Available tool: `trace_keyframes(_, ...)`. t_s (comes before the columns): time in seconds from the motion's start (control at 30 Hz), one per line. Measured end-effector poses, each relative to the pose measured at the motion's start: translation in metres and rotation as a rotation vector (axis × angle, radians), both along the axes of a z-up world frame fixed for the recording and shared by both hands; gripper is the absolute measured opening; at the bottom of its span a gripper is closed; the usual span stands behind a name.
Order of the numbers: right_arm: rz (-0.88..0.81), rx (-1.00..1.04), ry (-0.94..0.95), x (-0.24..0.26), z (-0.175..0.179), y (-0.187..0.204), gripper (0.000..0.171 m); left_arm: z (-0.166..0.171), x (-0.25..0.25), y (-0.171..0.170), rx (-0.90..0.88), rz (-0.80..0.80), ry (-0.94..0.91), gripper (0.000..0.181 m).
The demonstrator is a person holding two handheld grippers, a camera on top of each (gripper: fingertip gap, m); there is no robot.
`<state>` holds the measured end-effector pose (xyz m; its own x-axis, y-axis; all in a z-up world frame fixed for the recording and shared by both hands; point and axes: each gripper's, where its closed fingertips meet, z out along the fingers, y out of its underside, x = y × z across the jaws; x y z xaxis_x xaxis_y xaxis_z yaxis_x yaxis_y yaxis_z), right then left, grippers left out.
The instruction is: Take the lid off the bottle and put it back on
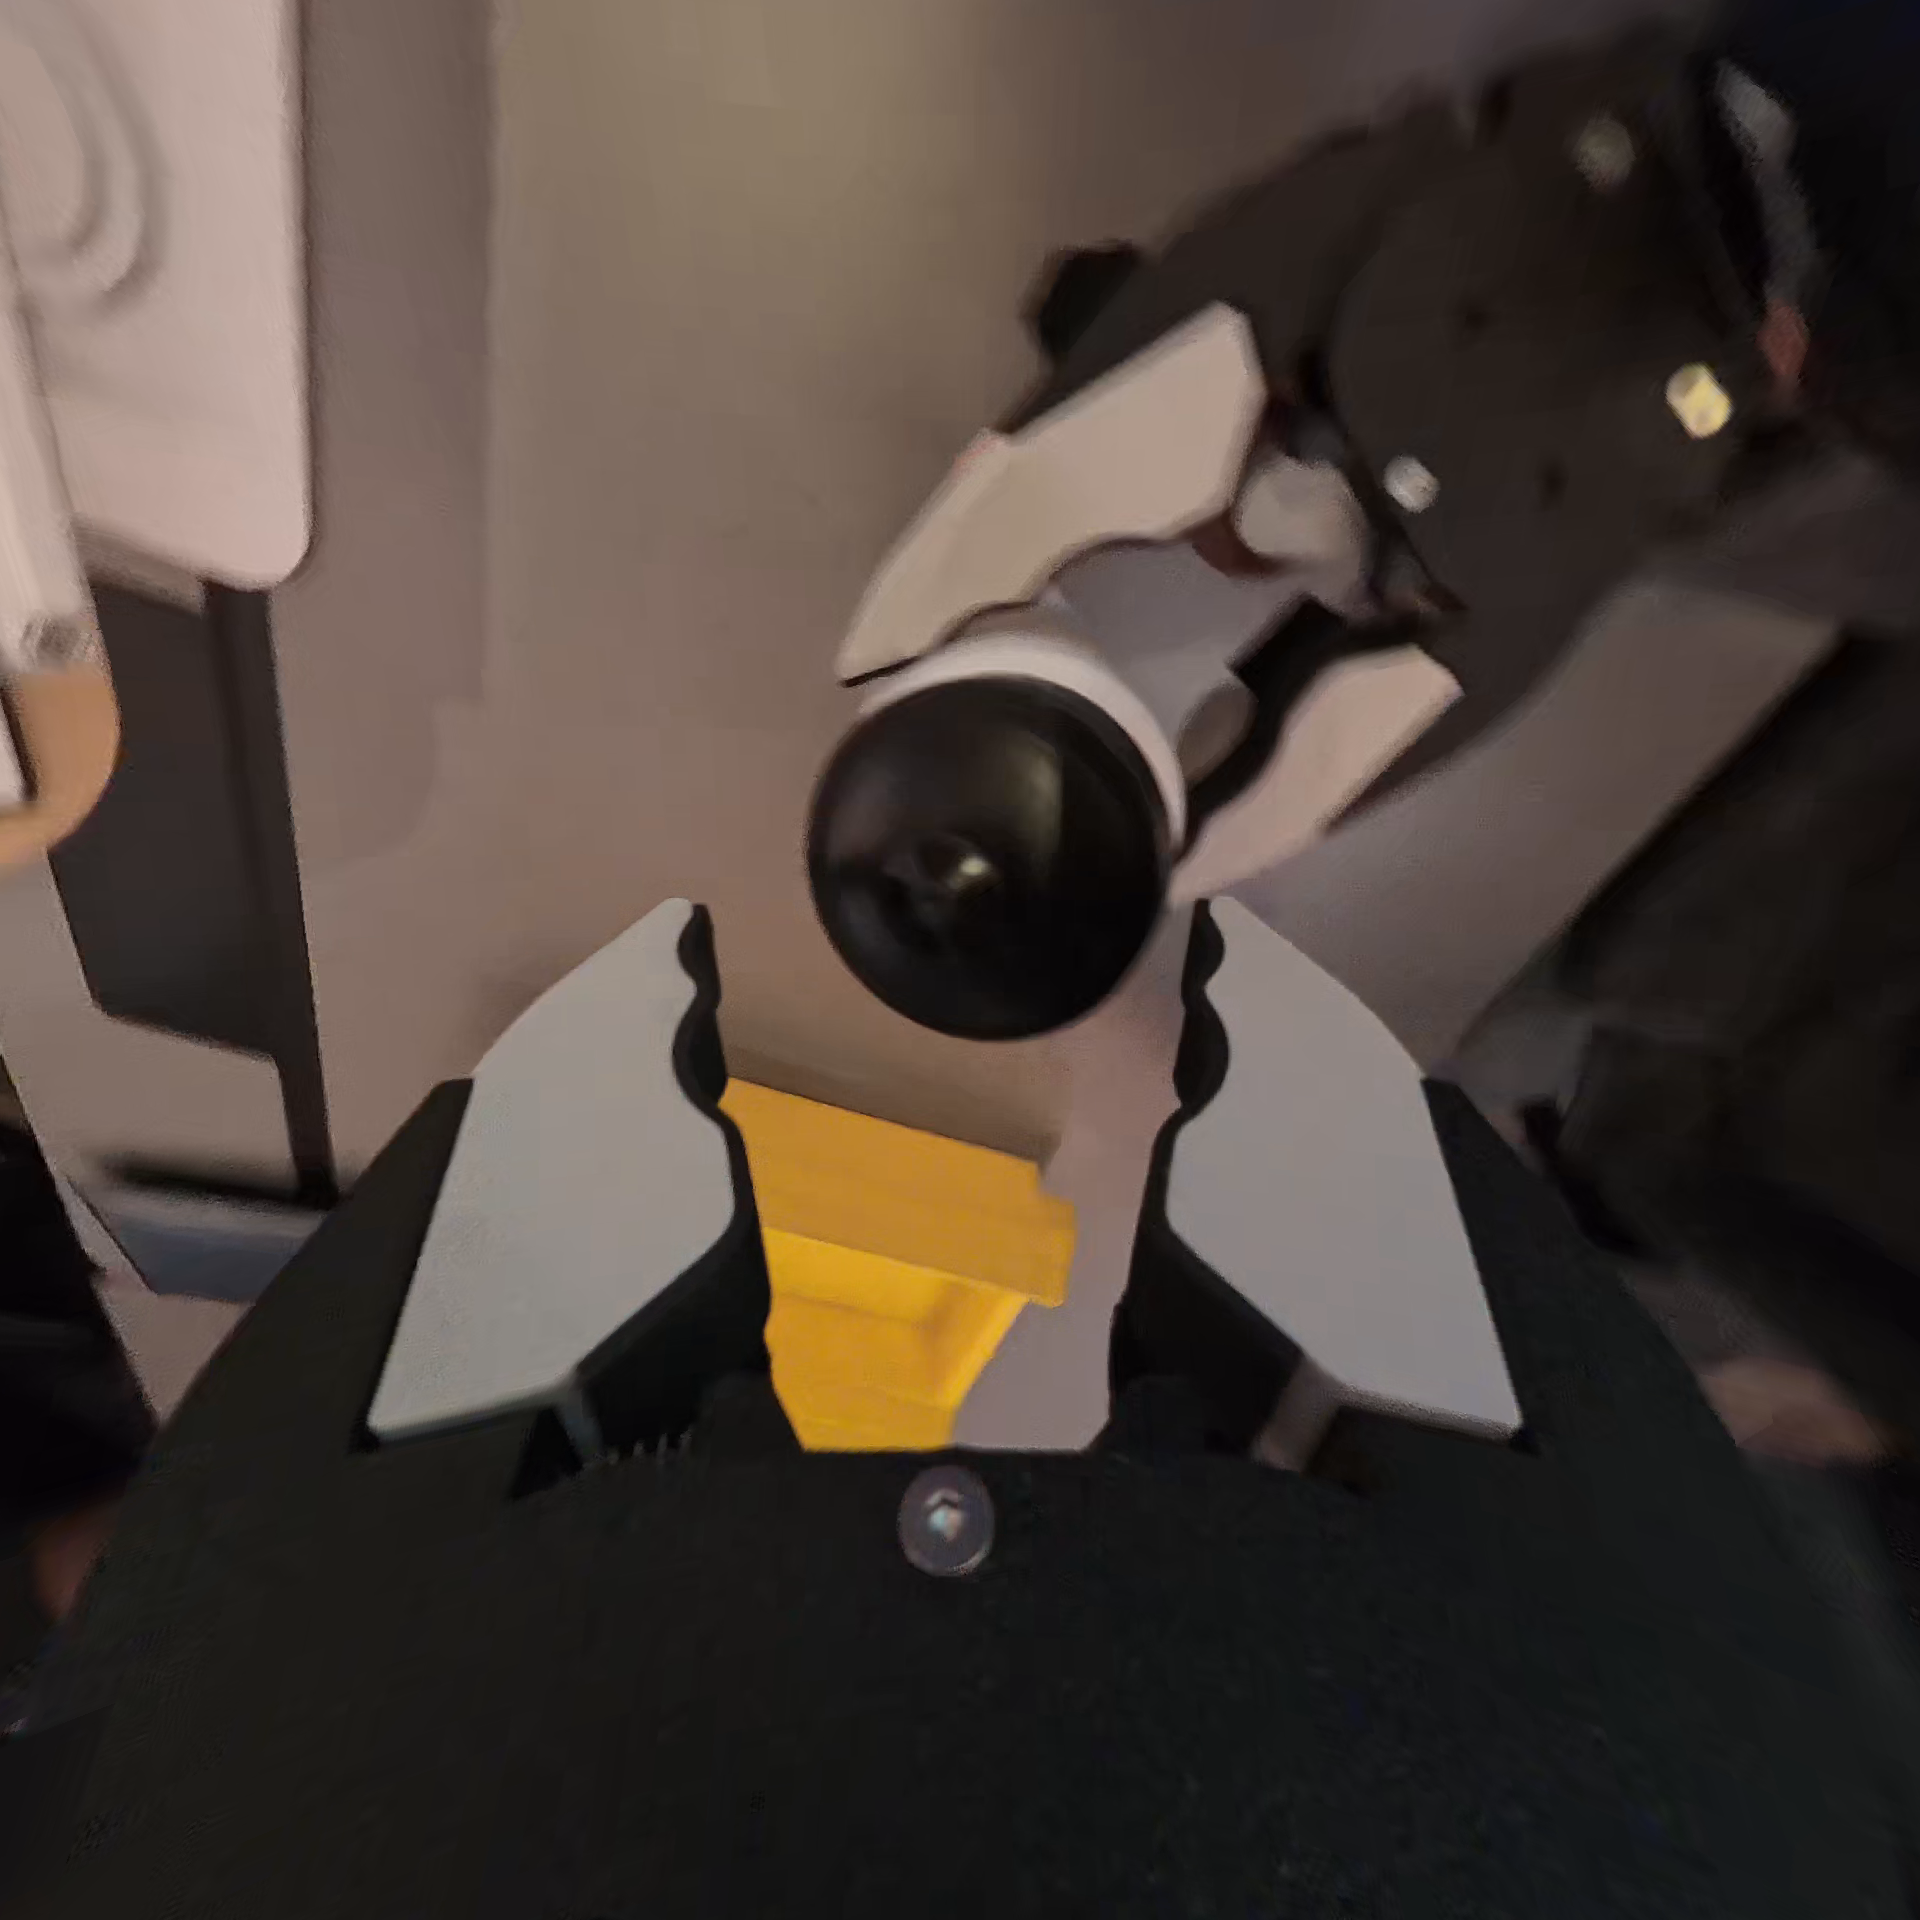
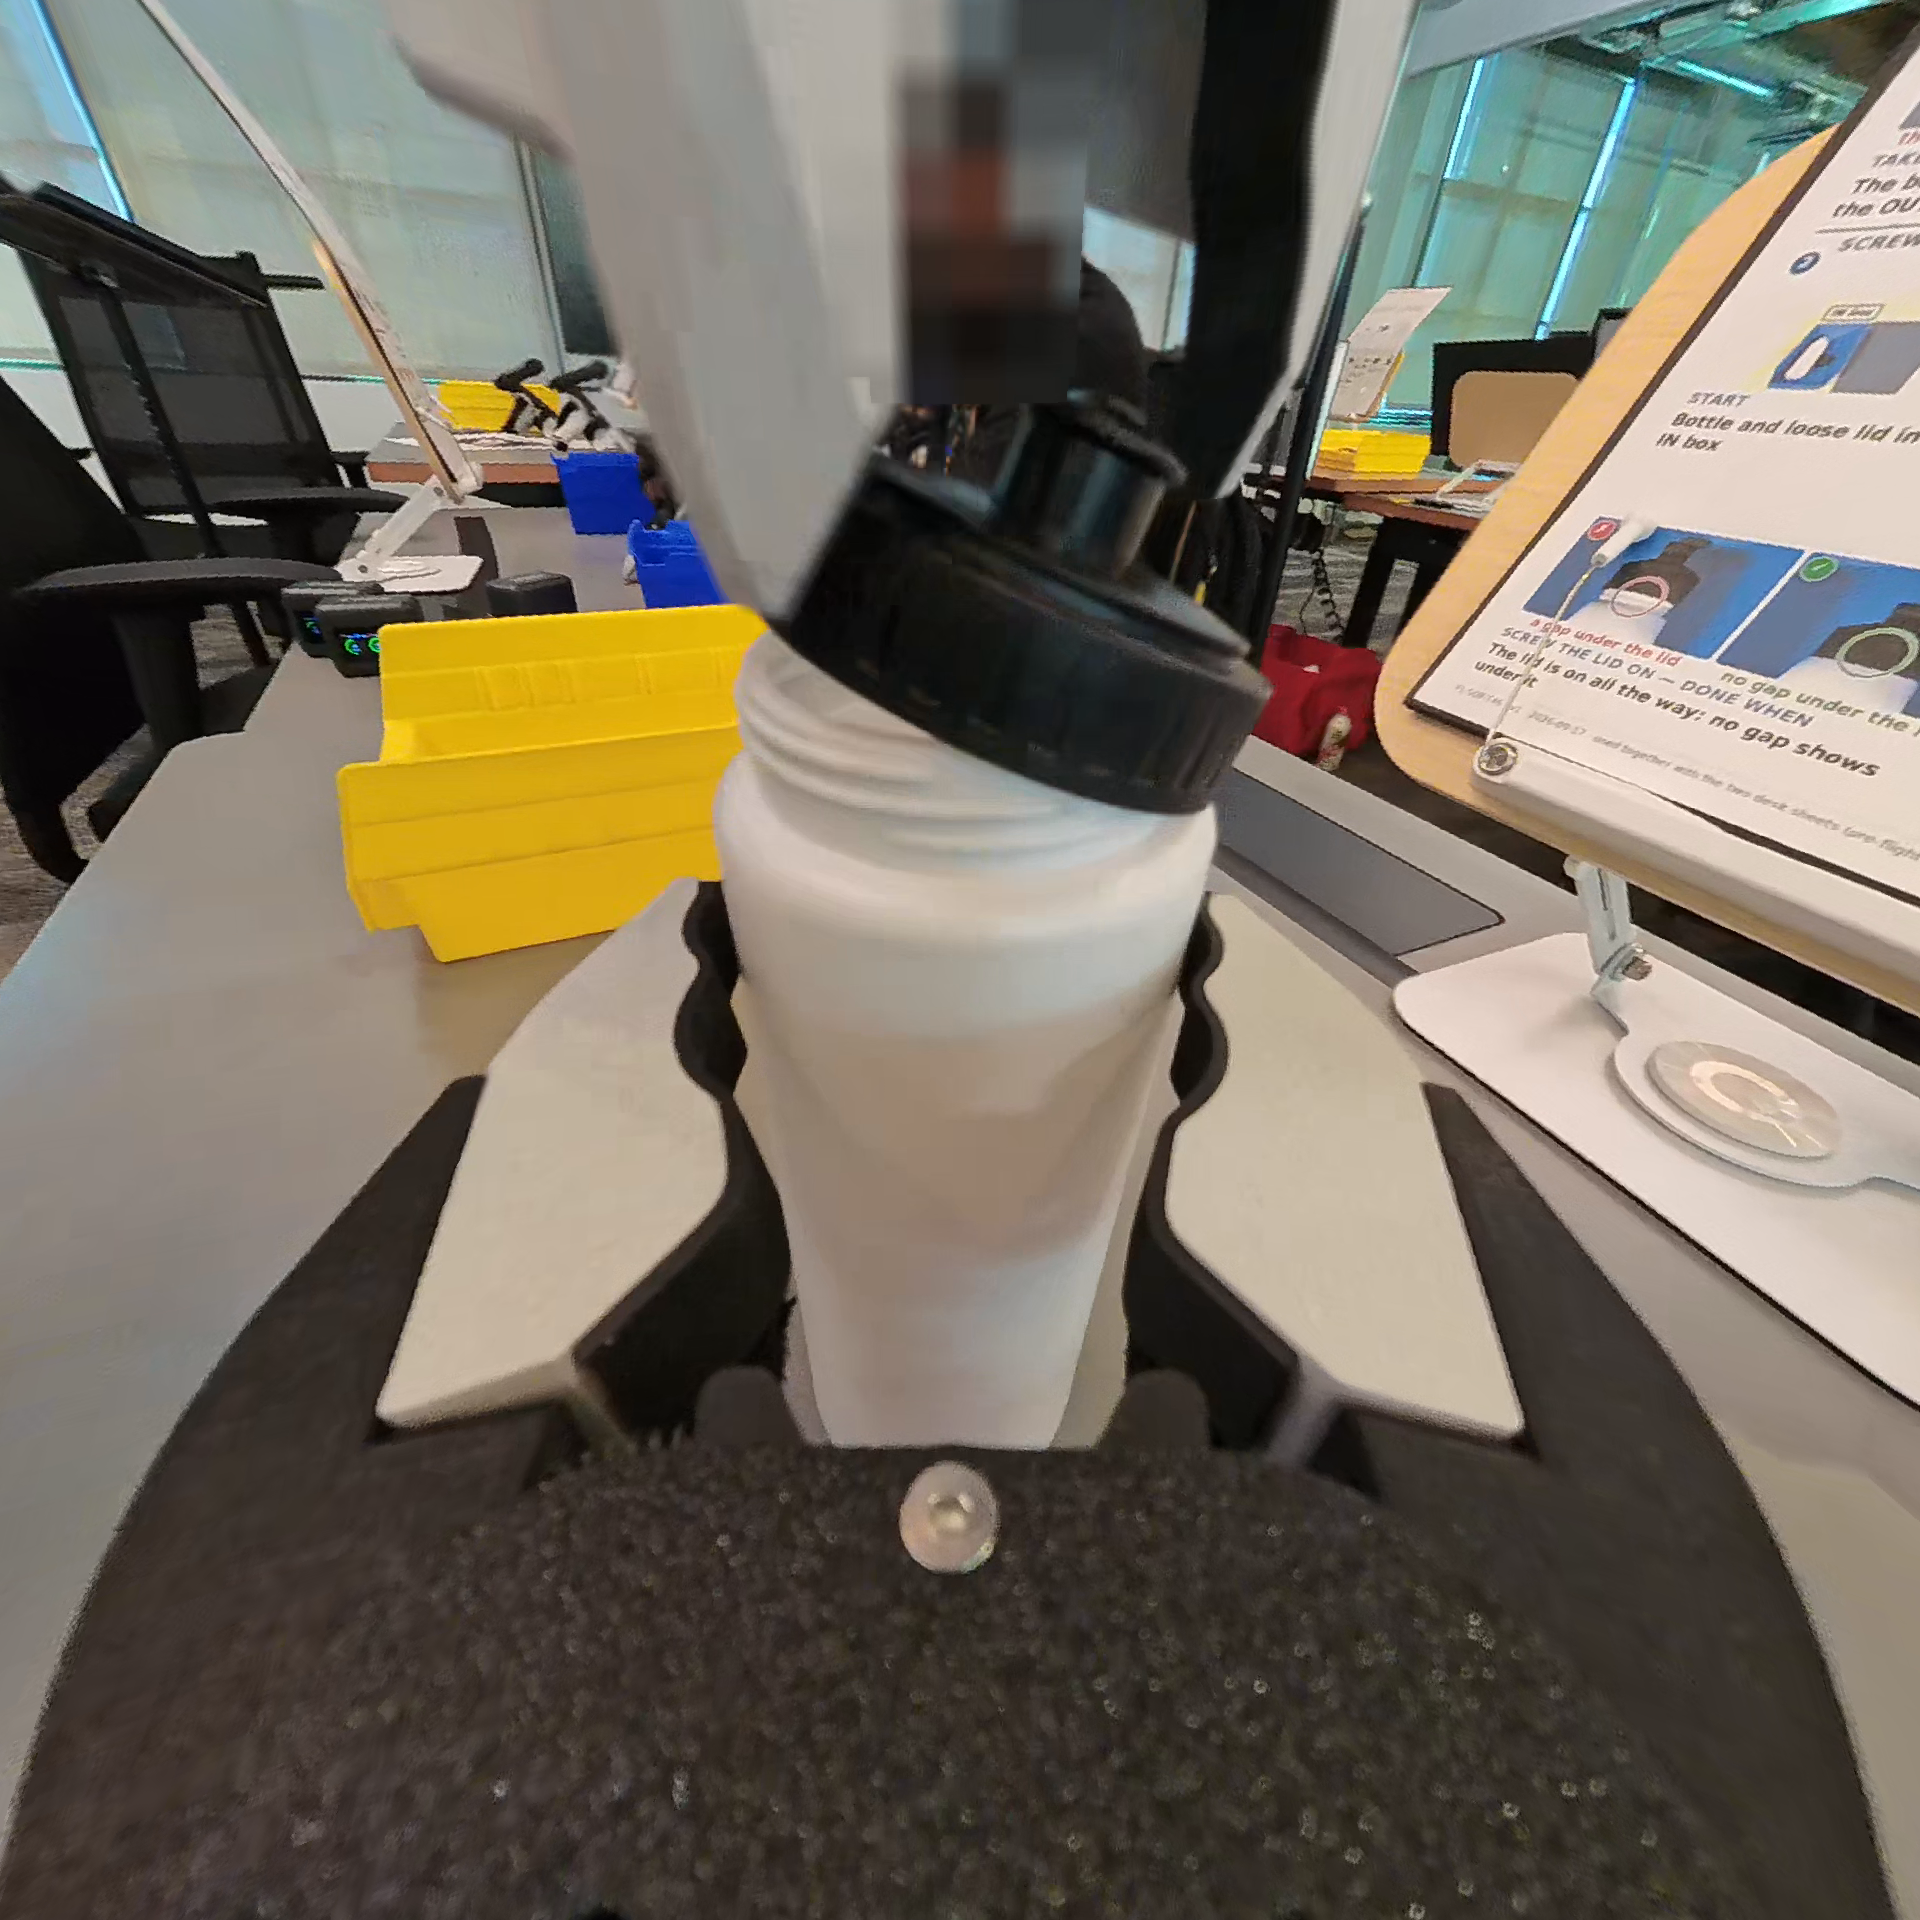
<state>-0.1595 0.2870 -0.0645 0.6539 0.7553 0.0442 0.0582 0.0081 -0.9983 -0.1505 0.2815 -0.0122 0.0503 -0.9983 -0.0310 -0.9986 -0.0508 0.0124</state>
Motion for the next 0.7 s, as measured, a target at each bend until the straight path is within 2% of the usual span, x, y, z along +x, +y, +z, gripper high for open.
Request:
trace_keyframes(0.07, 0.006, 0.0, -0.001, 0.0, 0.0, 0.0, 0.082, 0.0, -0.005, -0.015, -0.084, -0.147, 0.025, 0.085)
trace_keyframes(0.1, 0.007, 0.0, -0.003, 0.0, 0.0, 0.0, 0.082, -0.002, -0.005, -0.012, -0.068, -0.179, 0.036, 0.085)
trace_keyframes(0.37, 0.007, -0.004, -0.007, -0.001, 0.0, 0.0, 0.082, -0.024, -0.007, -0.014, -0.121, -0.186, 0.072, 0.099)
trace_keyframes(0.43, 0.008, -0.003, -0.005, -0.001, 0.0, -0.001, 0.082, -0.022, -0.003, -0.013, -0.144, -0.162, 0.045, 0.092)
trace_keyframes(0.5, 0.011, 0.0, -0.006, -0.001, 0.0, -0.001, 0.082, -0.022, -0.002, -0.006, -0.114, -0.157, 0.038, 0.075)
trace_keyframes(0.7, 0.012, -0.002, -0.001, -0.001, 0.0, -0.001, 0.082, -0.02, -0.001, -0.007, -0.136, -0.145, 0.005, 0.075)
